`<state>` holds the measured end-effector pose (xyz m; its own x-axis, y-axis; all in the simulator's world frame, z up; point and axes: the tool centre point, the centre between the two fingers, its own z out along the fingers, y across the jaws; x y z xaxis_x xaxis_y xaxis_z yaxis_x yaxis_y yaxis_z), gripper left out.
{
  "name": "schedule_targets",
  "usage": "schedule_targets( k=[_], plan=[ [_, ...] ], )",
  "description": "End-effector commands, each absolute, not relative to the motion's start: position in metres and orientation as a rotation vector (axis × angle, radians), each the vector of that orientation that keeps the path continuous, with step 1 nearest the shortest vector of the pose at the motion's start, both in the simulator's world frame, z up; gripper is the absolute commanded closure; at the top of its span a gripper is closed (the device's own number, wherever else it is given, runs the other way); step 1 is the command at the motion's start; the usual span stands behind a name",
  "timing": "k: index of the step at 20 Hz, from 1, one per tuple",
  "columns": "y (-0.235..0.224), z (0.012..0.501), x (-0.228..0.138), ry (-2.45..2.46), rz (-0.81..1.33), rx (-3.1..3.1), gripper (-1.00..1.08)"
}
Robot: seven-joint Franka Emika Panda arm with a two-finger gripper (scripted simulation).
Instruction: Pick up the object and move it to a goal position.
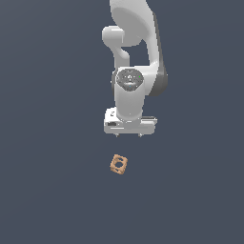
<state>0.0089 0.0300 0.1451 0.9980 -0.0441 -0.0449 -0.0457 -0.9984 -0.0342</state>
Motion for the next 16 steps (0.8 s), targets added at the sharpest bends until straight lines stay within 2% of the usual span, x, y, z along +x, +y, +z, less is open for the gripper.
schedule_targets(
  k=[1,16],
  plan=[
    [0.026,0.141,0.019,0.121,0.063,-3.105,-0.92],
    [-0.008,0.1,0.088,0.499,0.013,-3.094,-0.92]
  ],
)
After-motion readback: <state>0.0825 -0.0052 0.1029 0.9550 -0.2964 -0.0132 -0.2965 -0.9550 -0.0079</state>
